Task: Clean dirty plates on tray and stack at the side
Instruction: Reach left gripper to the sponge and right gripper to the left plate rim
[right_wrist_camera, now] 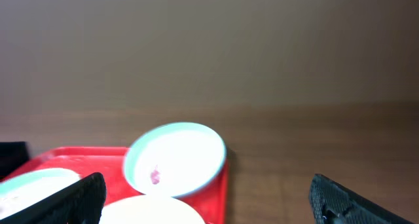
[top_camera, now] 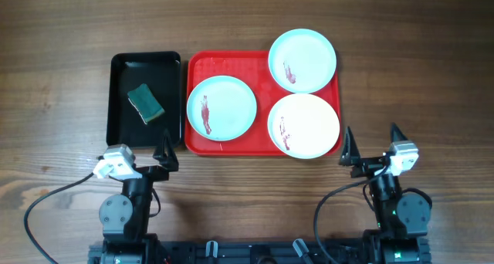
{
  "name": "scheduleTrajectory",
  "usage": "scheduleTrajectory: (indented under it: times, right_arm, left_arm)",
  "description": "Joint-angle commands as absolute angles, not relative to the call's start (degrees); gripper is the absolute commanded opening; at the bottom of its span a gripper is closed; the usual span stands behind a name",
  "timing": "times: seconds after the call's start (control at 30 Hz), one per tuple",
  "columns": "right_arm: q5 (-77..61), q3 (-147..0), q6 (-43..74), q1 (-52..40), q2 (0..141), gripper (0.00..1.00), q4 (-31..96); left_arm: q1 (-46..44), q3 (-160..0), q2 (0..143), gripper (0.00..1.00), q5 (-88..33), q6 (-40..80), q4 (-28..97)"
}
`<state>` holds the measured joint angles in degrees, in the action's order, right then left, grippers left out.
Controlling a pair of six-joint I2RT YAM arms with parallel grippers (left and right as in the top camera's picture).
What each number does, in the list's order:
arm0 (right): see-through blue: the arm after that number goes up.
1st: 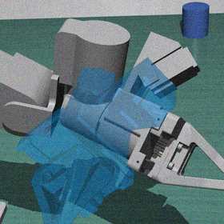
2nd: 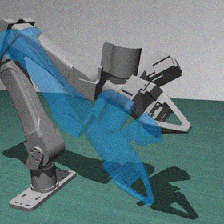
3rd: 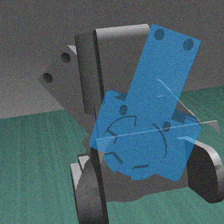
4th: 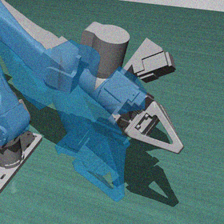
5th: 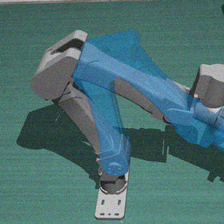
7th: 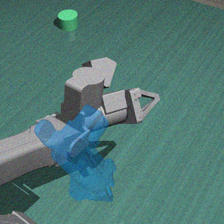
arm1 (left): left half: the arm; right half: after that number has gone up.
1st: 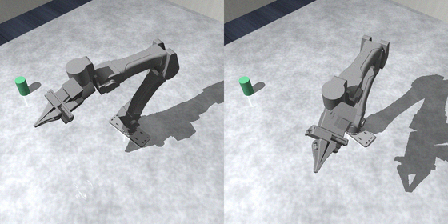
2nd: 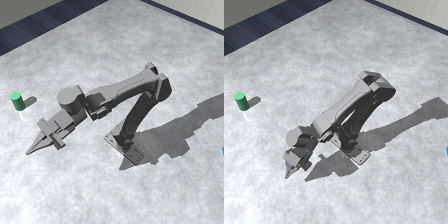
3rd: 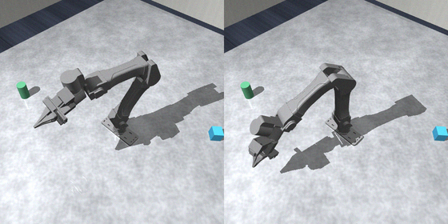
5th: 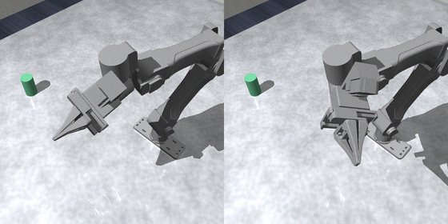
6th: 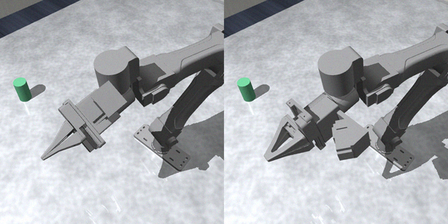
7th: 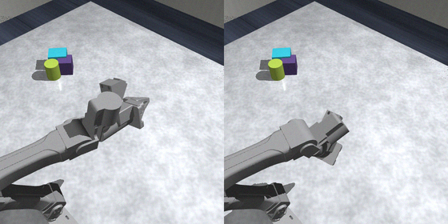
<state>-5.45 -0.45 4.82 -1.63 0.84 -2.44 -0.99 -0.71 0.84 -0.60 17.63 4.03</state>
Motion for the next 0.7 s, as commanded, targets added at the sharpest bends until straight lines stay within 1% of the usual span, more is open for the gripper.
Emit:
scheduleTrajectory:
  times: [0.0, 0.23, 0.37, 0.5, 0.67]
  right_arm:
    - [-14.7, -0.8, 4.5, -1.9, 0.4, 1.0, -3.7]
    - [-22.3, -6.9, 4.7, -1.9, 3.3, 1.0, -2.2]
    - [-24.1, -16.1, 4.7, -1.9, 9.2, 1.0, 0.3]
    - [-24.1, -26.3, 4.6, -1.9, 16.3, 1.0, 7.2]
    - [-24.9, -39.7, 4.4, -1.9, 27.7, 1.0, 19.7]
  left_arm:
    - [-0.6, -2.4, 0.8, 1.0, -7.2, 16.9, 4.1]
    - [-0.6, -14.2, 8.1, 1.0, -9.4, 16.9, 9.0]
    - [-0.6, -27.4, 18.4, 1.0, -9.7, 16.7, 16.7]
    - [-0.6, -40.2, 28.6, 1.0, -9.8, 16.6, 26.0]
    - [-0.6, -55.9, 40.8, 1.0, -9.8, 16.7, 38.7]
